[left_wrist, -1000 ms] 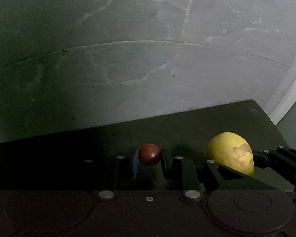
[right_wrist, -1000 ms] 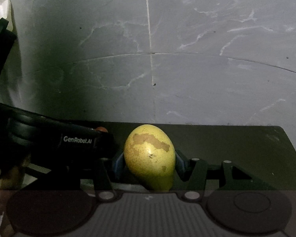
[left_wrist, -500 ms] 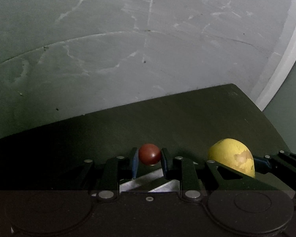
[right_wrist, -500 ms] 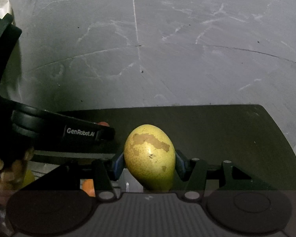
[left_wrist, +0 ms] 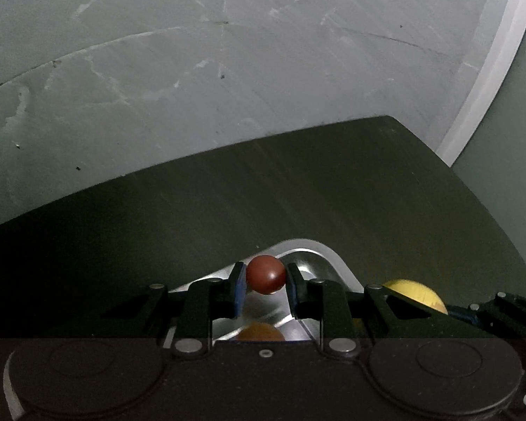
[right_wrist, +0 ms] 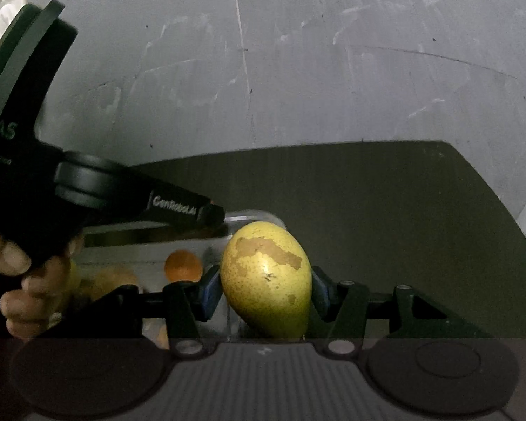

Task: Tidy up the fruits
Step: 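Carry the mango with the right tool while the left tool carries the cherry tomato over the tray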

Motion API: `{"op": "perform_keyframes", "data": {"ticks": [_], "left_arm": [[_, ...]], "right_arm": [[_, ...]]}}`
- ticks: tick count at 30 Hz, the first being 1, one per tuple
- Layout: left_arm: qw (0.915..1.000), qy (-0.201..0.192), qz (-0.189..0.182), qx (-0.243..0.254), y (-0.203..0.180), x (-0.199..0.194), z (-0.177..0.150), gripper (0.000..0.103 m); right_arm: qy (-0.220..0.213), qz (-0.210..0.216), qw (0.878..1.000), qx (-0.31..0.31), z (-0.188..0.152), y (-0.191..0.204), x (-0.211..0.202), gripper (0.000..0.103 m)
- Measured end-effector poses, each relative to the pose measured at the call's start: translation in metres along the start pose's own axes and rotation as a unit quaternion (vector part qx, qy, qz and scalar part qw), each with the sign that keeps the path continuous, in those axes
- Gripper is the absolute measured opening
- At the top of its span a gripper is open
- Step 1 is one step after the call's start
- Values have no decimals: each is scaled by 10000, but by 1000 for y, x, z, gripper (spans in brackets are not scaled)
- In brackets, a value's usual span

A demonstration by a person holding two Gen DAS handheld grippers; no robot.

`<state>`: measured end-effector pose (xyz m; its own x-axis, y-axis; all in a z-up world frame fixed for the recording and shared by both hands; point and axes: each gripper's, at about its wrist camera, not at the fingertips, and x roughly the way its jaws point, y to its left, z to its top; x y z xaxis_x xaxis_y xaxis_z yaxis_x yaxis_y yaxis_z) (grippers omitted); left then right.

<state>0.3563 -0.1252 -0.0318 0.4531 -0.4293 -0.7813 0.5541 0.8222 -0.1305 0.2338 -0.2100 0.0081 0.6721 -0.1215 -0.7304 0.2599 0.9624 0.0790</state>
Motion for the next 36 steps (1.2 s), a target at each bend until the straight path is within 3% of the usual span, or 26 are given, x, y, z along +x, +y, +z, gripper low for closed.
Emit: {"op": "perform_keyframes", "data": {"ticks": [16, 36], "left_arm": [[9987, 244, -247, 364, -16, 13, -9, 25], [9982, 279, -220, 476, -20, 19, -8, 25]], "right_arm": [[131, -115, 9994, 283, -22, 5, -11, 57], [205, -520, 9983, -179, -28, 29, -4, 58]]}}
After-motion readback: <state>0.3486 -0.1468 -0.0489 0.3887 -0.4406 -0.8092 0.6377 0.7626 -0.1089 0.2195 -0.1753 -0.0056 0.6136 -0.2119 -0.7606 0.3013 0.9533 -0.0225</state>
